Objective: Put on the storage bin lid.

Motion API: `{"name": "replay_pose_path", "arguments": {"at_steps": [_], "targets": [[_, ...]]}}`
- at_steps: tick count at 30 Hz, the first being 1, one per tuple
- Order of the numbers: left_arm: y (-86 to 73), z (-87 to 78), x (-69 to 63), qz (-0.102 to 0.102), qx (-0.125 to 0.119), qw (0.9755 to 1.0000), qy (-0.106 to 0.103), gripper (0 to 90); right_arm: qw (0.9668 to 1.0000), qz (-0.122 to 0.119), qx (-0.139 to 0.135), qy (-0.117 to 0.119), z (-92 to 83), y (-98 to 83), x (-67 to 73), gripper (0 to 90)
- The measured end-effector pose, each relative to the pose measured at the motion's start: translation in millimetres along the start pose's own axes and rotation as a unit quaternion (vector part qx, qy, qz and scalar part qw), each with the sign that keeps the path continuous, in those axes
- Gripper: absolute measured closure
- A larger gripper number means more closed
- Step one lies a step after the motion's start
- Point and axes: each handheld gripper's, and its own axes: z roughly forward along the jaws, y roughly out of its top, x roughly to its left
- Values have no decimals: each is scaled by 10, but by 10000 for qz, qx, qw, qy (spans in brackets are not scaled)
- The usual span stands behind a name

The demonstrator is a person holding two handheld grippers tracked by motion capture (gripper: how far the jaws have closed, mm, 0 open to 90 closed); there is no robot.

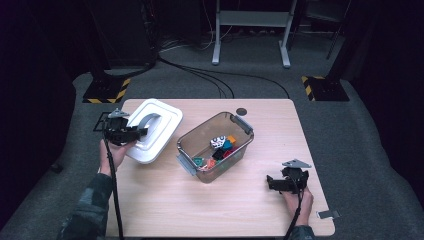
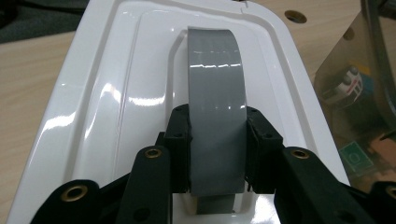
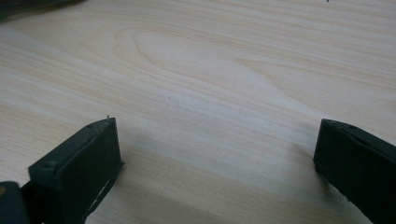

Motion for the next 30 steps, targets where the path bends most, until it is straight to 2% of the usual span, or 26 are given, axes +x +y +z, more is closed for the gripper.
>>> {"name": "replay_pose_path", "arguments": {"at_steps": [4,5,6,7,15,22,29,30], "targets": [[162,-75,-83,94,-75,9999,-54,670,10000,3,1,-5,0,0,0,0],[162,-75,-83,94,-75,9999,-54,670,10000,3,1,-5,0,0,0,0],[242,-96,-133,159,-90,9998,-62,670,10000,4,2,-3,0,0,0,0],[242,-96,-133,159,-90,9998,-62,670,10000,4,2,-3,0,0,0,0],[455,-130,-342,389,-84,9986,-335,670,10000,6,1,-5,0,0,1,0],[578,-45,-607,619,-35,9965,-565,670,10000,7,1,-3,0,0,1,0],[669,80,-867,852,94,9929,-827,670,10000,2,-2,0,0,0,0,0],[673,102,-910,833,98,9927,-866,670,10000,4,-5,0,1,0,1,0]]}}
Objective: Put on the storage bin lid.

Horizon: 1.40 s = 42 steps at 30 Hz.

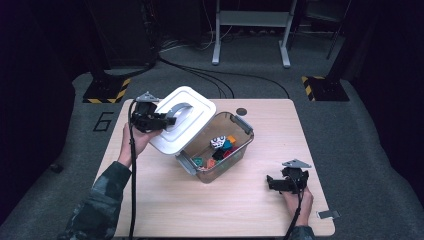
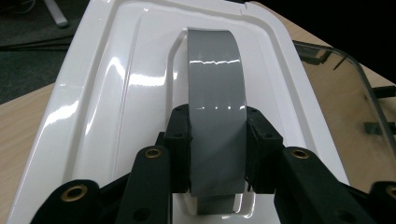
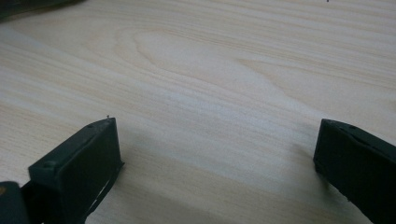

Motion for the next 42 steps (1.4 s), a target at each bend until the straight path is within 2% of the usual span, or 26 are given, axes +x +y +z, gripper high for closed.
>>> {"name": "replay_pose_path", "arguments": {"at_steps": [4,13,24,30,32,39,42], "targets": [[34,100,-114,78,34,9999,-129,670,10000,2,5,-3,-1,0,0,0],[69,383,-363,246,279,9982,-460,669,10000,3,5,-3,-1,0,0,0],[49,628,-565,255,420,9956,-803,669,10000,-2,-1,-2,0,0,0,0],[27,711,-648,311,465,9944,-898,669,10000,-1,2,-1,0,0,0,0],[16,736,-668,226,480,9939,-972,669,10000,1,0,-2,0,0,0,0],[-30,786,-712,79,527,9939,-970,667,10000,-3,1,-2,0,0,0,0],[-48,799,-740,152,569,9937,-952,666,10000,-4,1,-3,0,0,0,0]]}}
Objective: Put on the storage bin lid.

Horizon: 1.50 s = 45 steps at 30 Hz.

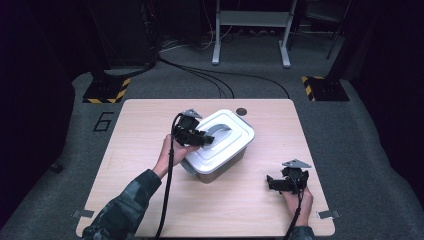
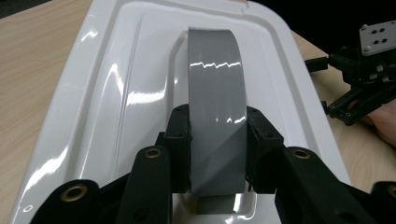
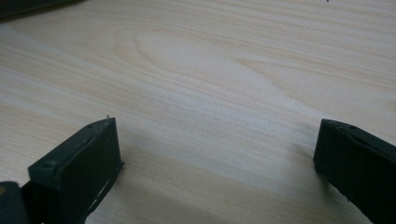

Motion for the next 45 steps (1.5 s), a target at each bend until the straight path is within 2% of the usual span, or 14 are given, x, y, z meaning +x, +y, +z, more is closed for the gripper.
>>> {"name": "replay_pose_path", "arguments": {"at_steps": [4,6,10,15,22,30,35,40,45], "targets": [[-22,17,-37,89,-4,9999,73,662,10000,3,-1,1,0,0,0,0],[-23,12,-38,93,-28,9999,44,644,10000,2,-2,1,0,0,0,0],[-16,-33,-53,120,-62,9999,73,509,10000,2,-1,1,0,0,0,0],[12,-188,-94,235,-199,9994,167,330,10000,2,2,-1,0,0,0,0],[-16,-443,-63,326,-323,9983,358,196,10000,3,-1,-1,0,0,1,0],[-182,-720,85,267,-387,9966,677,154,10000,3,3,-11,0,0,2,0],[-332,-850,206,128,-369,9958,825,147,10000,2,3,-10,1,0,2,0],[-498,-931,334,95,-281,9942,1038,131,10000,6,2,-16,1,0,2,0],[-668,-994,459,-52,-222,9930,1162,121,10000,6,5,-23,1,0,2,0]]}}
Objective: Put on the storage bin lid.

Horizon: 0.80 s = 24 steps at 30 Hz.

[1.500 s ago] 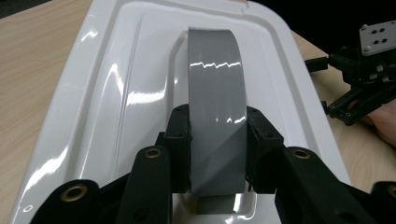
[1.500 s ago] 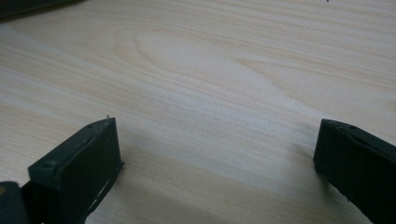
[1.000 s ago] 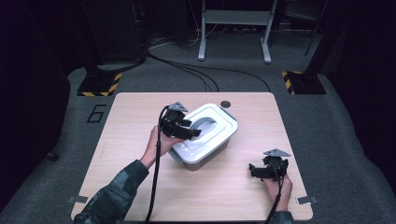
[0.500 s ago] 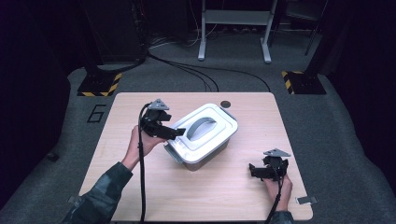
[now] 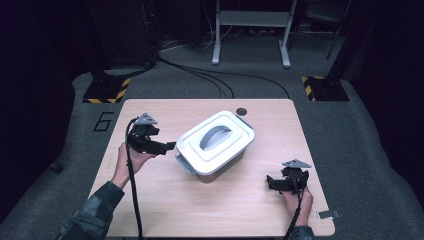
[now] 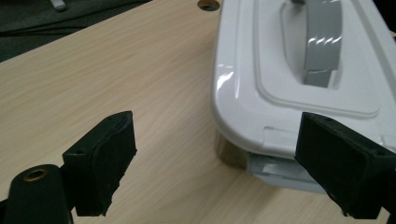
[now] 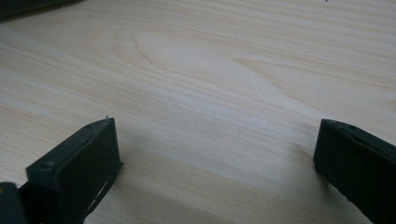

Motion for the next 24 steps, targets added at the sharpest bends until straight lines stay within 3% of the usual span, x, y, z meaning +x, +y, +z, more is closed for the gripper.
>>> {"name": "replay_pose_path", "arguments": {"at_steps": [6,14,24], "targets": [[-241,9,135,-272,30,9995,167,120,10000,6,4,-4,-1,0,1,0],[-585,98,293,-558,185,9980,219,117,10000,6,5,-7,-1,0,1,0],[-993,281,384,-869,259,9955,278,92,10000,0,1,-4,0,0,0,0]]}}
